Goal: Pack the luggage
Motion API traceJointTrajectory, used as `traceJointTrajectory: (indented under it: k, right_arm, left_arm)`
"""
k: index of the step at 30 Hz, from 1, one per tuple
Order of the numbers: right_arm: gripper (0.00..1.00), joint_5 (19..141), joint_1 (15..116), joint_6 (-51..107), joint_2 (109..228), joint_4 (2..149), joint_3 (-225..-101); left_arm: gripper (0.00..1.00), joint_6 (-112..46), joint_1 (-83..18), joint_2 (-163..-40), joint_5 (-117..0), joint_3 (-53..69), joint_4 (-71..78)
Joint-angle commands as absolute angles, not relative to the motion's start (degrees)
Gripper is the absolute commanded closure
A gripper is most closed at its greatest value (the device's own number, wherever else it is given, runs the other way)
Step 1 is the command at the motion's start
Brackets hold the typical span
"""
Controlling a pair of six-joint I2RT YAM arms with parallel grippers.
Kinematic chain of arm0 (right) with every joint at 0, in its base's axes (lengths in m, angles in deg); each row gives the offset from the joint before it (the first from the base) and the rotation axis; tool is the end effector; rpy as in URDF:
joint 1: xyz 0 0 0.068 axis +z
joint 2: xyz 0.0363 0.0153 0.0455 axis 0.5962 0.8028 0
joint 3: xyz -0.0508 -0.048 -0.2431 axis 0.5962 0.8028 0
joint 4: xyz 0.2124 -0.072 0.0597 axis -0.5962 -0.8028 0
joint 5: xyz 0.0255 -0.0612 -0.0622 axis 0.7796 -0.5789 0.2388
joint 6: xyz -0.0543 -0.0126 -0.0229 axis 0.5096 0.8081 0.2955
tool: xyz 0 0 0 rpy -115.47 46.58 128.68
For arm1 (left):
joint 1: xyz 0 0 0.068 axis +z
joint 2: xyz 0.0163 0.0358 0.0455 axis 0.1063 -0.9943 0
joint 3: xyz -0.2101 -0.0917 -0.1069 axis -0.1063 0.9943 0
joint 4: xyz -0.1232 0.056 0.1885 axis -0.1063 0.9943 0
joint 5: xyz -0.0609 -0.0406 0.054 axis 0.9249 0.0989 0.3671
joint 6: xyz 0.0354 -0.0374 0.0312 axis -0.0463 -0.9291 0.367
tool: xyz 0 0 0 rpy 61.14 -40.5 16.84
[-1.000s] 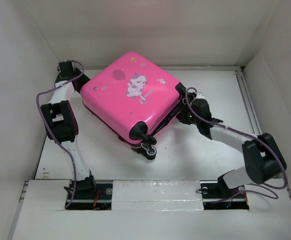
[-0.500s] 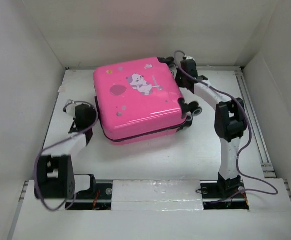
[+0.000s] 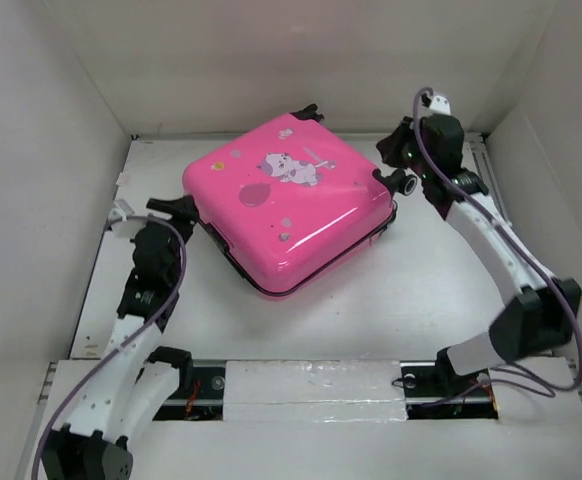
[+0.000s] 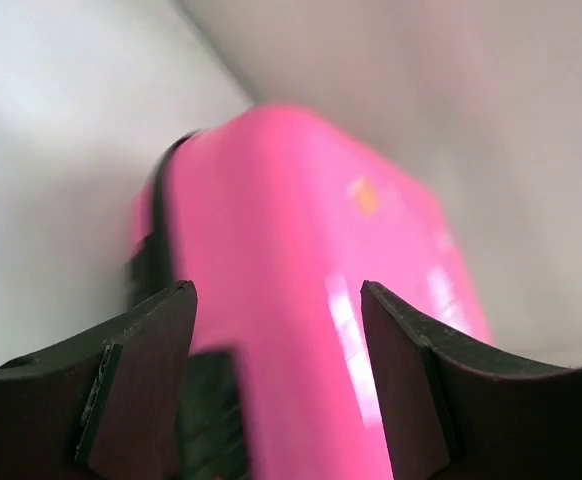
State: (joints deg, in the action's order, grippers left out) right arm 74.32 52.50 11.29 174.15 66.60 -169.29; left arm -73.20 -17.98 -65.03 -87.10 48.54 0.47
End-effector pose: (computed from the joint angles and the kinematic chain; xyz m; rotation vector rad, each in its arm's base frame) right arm 0.3265 0.0947 0.3683 0.1009 1.8513 0.5180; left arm 0.1655 -0.0191 0.2930 -0.8184 1.4241 -0.5754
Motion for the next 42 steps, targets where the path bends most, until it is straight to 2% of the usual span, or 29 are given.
traceJointTrajectory:
  k: [1, 4, 5, 10, 13, 16, 18, 22, 29, 31, 35, 37, 38, 41, 42]
  right_arm:
    - [1.0, 67.64, 53.47, 9.36, 160.78, 71.15, -157.23]
    - [1.0, 64.46, 54.52, 7.07, 150.29, 75.21, -141.41]
    - [1.0, 63.41, 54.53, 6.54, 148.77, 75.22, -138.59]
    - [1.0, 64.27, 52.86, 4.52, 146.65, 75.22, -125.84]
    - [1.0, 68.04, 53.55, 4.52, 147.78, 77.59, -123.71]
    - [1.0, 71.39, 54.7, 5.57, 152.17, 82.07, -124.49]
    - [1.0, 74.2, 54.7, 7.67, 157.68, 84.08, -130.18]
    - [1.0, 77.28, 53.65, 9.87, 166.84, 88.3, -136.7]
    - [1.0, 87.39, 53.12, 10.41, 186.25, 87.55, -156.55]
    - [1.0, 87.93, 53.12, 10.41, 188.65, 85.43, -161.65]
    - [1.0, 87.4, 52.51, 9.79, 189.27, 84.89, -162.29]
    - [0.94, 87.4, 51.11, 9.26, 187.17, 83.48, -162.29]
    - [0.84, 87.4, 49.71, 9.26, 186.29, 82.7, -160.72]
    - [0.64, 90.28, 46.9, 9.26, 179.29, 82.08, -155.64]
    - [0.61, 90.3, 46.27, 9.26, 177.51, 82.08, -153.78]
  left_arm:
    - [0.38, -76.15, -17.27, -74.88, -89.36, 40.71, -10.64]
    - [0.39, -77.3, -12.27, -89.38, -80.5, 30.71, -13.65]
    - [0.39, -76.33, -9.73, -97.94, -74.99, 23.11, -13.13]
    - [0.41, -66.33, -6.45, -122.43, -70.19, -2.95, 5.62]
    - [0.41, -59.91, -5.93, -130.89, -72.04, -10.43, 9.11]
    - [0.41, -59.1, -4.62, -136.07, -66.09, -13.61, 12.01]
    - [0.41, -58.22, -4.61, -137.31, -60.99, -11.61, 10.87]
    - [0.44, -59.62, -4.61, -135.31, -59.82, -5.38, 6.48]
    - [0.48, -69.01, -5.14, -118.53, -62.54, 23.61, -8.1]
    - [0.48, -70.34, -5.14, -112.55, -64.65, 31.53, -9.86]
    - [0.48, -72.89, -5.66, -102.71, -69.91, 40.24, -11.63]
    - [0.46, -73.59, -5.14, -97.28, -74.12, 39.47, -10.15]
    - [0.44, -73.6, -5.14, -95.76, -75.1, 38.25, -9.27]
    - [0.35, -71.42, -4.61, -91.36, -78.71, 27.81, -4.54]
    - [0.35, -69.84, -4.61, -90.57, -79.24, 24.82, -4.52]
